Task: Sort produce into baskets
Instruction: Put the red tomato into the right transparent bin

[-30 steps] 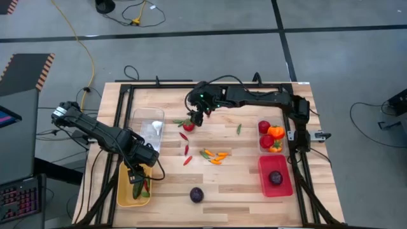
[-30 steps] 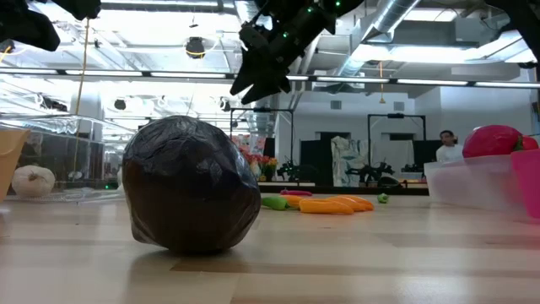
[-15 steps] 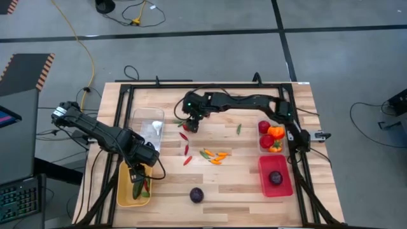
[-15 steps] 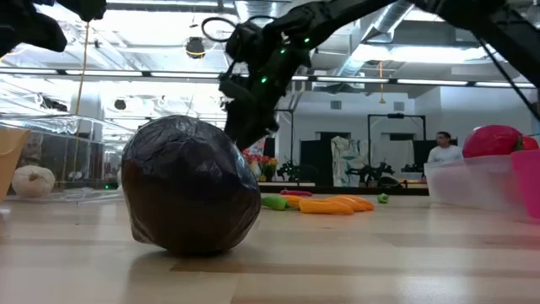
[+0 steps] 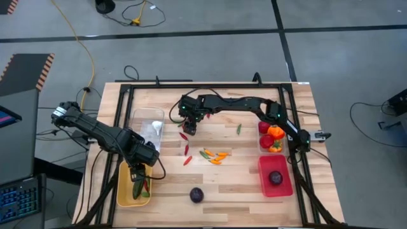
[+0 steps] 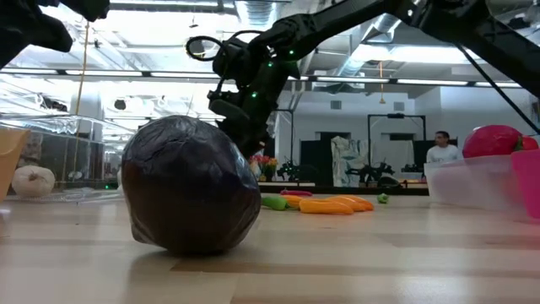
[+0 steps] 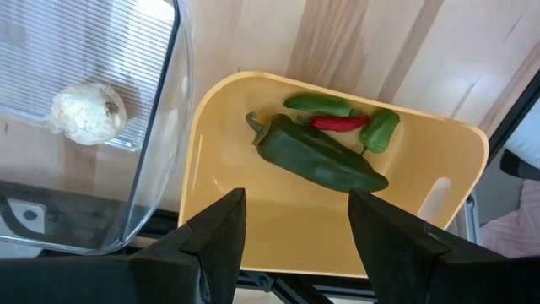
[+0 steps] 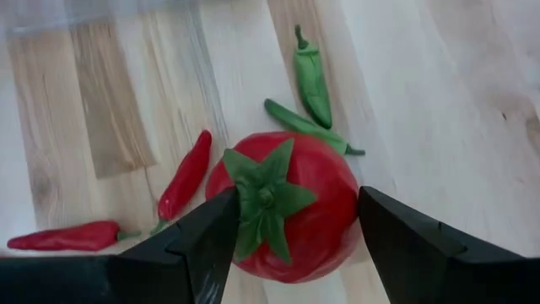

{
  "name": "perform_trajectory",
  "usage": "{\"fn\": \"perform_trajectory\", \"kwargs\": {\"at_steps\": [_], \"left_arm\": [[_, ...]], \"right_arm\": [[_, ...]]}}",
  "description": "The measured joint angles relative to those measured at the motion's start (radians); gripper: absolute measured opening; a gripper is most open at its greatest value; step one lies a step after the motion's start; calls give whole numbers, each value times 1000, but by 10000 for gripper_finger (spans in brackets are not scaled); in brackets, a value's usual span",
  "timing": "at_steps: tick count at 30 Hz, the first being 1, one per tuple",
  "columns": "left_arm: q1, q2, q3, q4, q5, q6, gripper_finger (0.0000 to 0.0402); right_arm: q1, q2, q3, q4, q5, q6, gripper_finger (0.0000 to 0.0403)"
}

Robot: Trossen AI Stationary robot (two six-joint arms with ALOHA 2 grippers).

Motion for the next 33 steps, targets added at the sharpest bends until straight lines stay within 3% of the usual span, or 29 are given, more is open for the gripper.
{"fn": "perform_trajectory", "kwargs": {"at_steps": [9, 21, 33], "left_arm": [[0, 0, 0, 1, -60, 0, 196], [0, 0, 0, 5, -111, -3, 196], [0, 0, 0, 8, -133, -5, 196]], "right_arm": [[-1, 0, -2, -10, -51, -14, 257], [0, 0, -2, -11, -54, -45, 154], [0, -1, -3, -16, -54, -45, 146]]}}
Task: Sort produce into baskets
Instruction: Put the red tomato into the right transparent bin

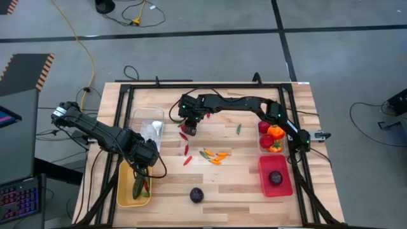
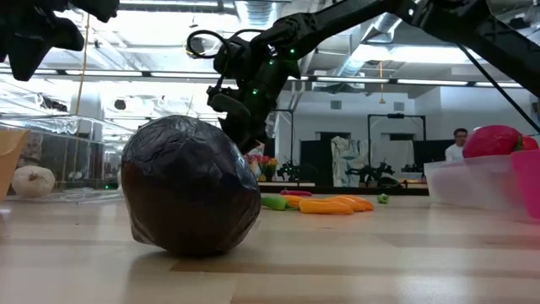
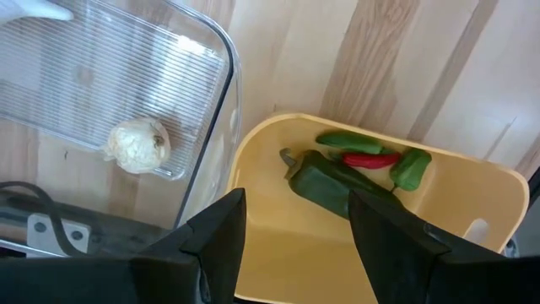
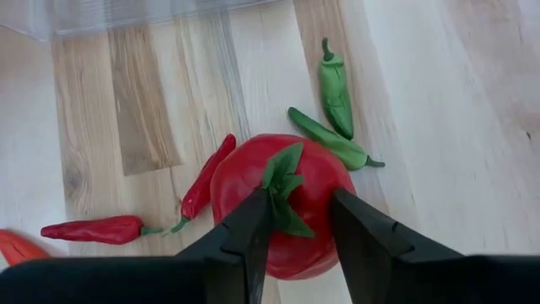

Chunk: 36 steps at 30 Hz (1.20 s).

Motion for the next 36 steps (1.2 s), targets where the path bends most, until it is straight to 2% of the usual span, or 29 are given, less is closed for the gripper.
{"fn": "perform_trajectory", "kwargs": {"at_steps": [6, 15, 22, 31, 36], "left_arm": [[0, 0, 0, 0, 0, 0, 196], [0, 0, 0, 0, -14, 0, 196], [0, 0, 0, 0, -25, 0, 196], [0, 0, 0, 0, -26, 0, 196], [0, 0, 0, 0, -26, 0, 196]], "right_arm": [[0, -2, 1, -34, 0, 0, 146], [1, 8, 106, -181, 0, -7, 144], [1, 6, 119, -180, 0, -7, 141], [1, 4, 119, -176, 0, -7, 110], [2, 3, 119, -175, 0, -8, 112]]}}
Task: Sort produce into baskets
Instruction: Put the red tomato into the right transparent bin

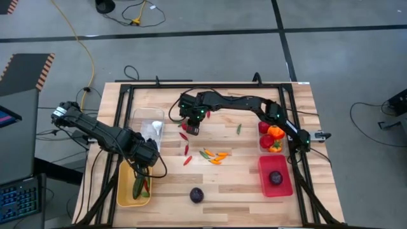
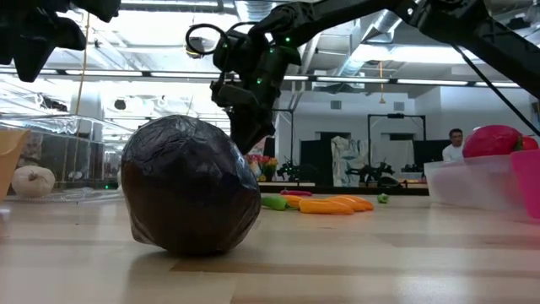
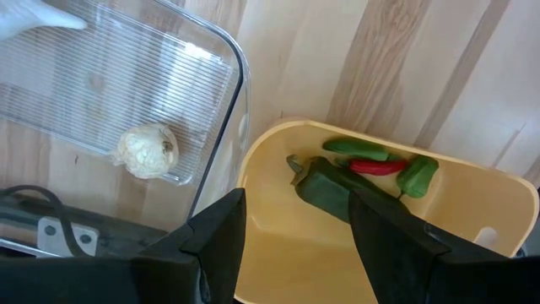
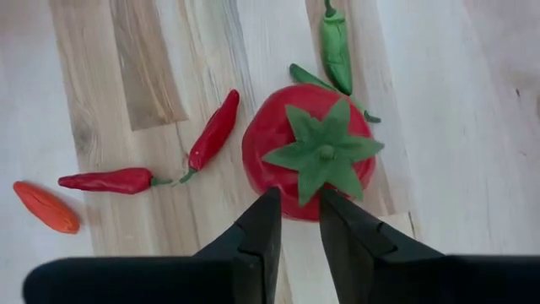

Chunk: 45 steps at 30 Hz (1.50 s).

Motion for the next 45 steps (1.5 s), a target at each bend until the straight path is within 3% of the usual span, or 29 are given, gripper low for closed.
{"fn": "perform_trajectory", "kwargs": {"at_steps": [5, 13, 17, 32, 45], "left_arm": [[0, 0, 0, 0, -2, 0, 196], [0, 0, 0, 0, -3, 0, 196], [0, 0, 0, 0, -3, 0, 196], [0, 0, 0, 0, -15, 1, 196], [0, 0, 0, 0, -27, 1, 196]], "right_arm": [[0, 0, 1, 1, 0, -1, 147], [0, -2, 2, 2, 0, 0, 246], [0, -2, 2, 3, 0, 33, 272], [0, -2, 2, 55, 0, 31, 277], [9, -3, 2, 109, 3, -234, 277]]}}
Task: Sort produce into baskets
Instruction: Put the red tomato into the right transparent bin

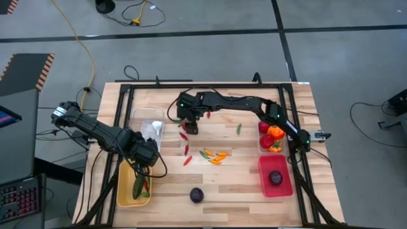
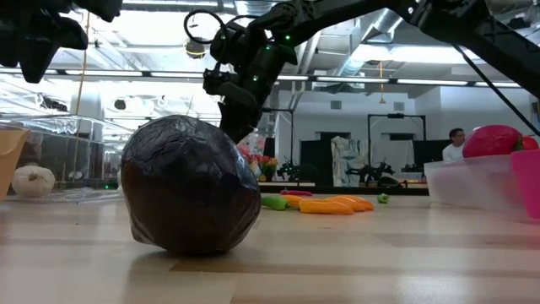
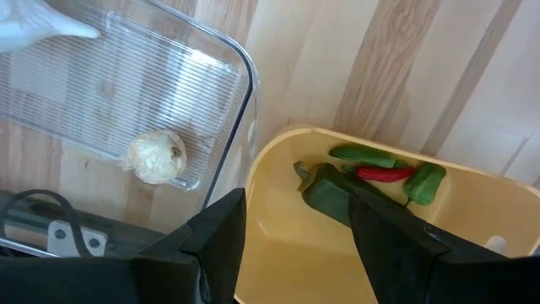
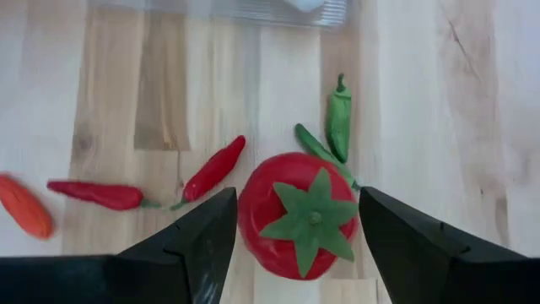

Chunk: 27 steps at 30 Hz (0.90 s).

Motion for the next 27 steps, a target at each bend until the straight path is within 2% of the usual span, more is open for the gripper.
{"fn": "perform_trajectory", "kwargs": {"at_steps": [6, 10, 13, 27], "left_arm": [[0, 0, 0, 0, 0, 0, 196], [0, 0, 0, 0, -1, 0, 196], [0, 0, 0, 0, -2, 0, 196], [0, 0, 0, 13, -3, 3, 196]], "right_arm": [[11, 2, -17, 5, 0, -97, 277], [10, 2, -40, 14, 9, -107, 277], [3, 4, -56, 44, 58, -106, 277], [-4, -1, -130, 102, 57, -101, 277]]}}
